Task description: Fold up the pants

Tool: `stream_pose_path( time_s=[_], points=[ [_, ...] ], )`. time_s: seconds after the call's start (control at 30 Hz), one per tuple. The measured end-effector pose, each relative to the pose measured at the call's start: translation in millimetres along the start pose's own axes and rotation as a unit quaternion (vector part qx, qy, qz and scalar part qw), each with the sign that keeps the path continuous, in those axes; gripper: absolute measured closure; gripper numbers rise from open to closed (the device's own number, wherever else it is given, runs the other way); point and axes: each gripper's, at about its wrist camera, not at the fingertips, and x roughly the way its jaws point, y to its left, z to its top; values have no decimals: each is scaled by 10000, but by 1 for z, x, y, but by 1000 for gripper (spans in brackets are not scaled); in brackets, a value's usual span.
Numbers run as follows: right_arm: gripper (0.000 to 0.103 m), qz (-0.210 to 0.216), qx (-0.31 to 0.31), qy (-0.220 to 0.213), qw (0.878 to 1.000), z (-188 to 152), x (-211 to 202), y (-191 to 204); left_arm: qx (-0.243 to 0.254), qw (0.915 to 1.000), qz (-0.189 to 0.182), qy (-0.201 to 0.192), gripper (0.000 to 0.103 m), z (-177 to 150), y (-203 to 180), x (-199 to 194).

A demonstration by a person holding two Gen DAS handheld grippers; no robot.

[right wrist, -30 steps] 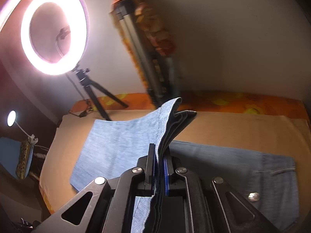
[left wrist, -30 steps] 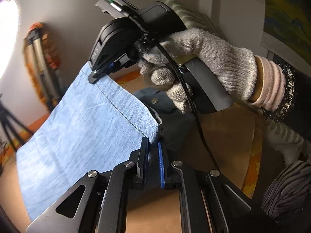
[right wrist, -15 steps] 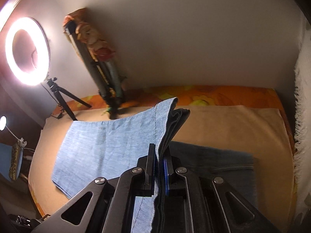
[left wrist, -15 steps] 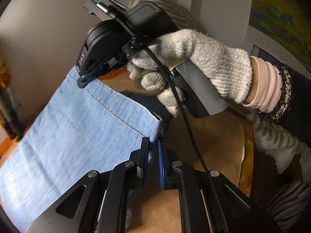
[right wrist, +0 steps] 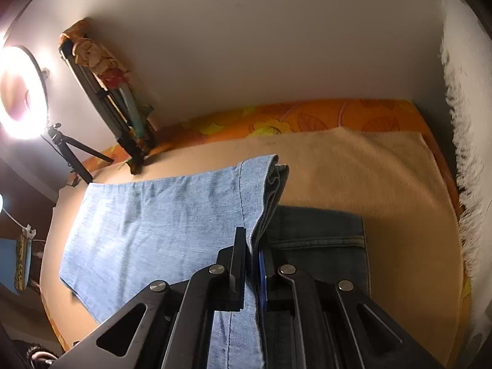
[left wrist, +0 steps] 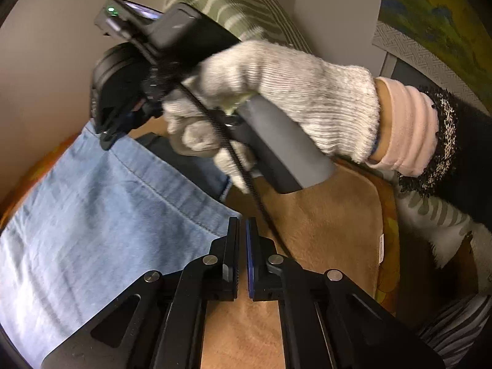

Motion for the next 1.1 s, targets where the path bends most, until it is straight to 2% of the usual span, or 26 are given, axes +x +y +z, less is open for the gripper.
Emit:
stream_pose_path(
  time_s=[0.13, 0.23, 0.33, 0.47, 0.53, 0.6, 0.63, 0.73, 0.77, 0.9, 1.0, 1.1],
  points=[
    [99, -139, -62, 52, 9999, -3, 7, -2, 2, 10000, 41, 18, 100, -3, -3, -7],
    [99, -263, -49, 117, 9996, -5, 15, -2, -3, 9997, 233, 1, 100, -8, 5, -23],
    [98, -469, -94, 146, 9987, -9, 23, -2, -208, 9987, 455, -43, 100, -15, 14, -42],
    [90, -849, -159, 131, 9962, -14, 25, 2, -491, 9945, 914, -109, 100, -32, 33, -81],
    [81, -1063, -130, 82, 9942, -14, 21, 2, -616, 9917, 1120, -138, 100, -39, 40, -97],
    [71, -1240, -114, 17, 9922, -14, 12, 4, -752, 9878, 1357, -127, 98, -50, 48, -115],
    [68, -1220, -84, -58, 9925, -15, 5, 5, -810, 9854, 1494, -125, 93, -60, 51, -122],
    [67, -1231, -55, -296, 9919, -17, -17, 15, -1046, 9767, 1872, -115, 78, -81, 58, -140],
    [65, -1213, -51, -347, 9920, -18, -23, 19, -1179, 9735, 1953, -129, 77, -85, 61, -146],
    [60, -895, 28, -517, 9946, -29, -45, 40, -1532, 9607, 2313, -100, 62, -100, 75, -166],
    [53, -586, 68, -608, 9964, -41, -55, 65, -1863, 9492, 2533, -96, 61, -114, 88, -178],
    [52, -308, 45, -680, 9972, -51, -58, 95, -2137, 9369, 2764, -106, 58, -127, 100, -183]
  ],
)
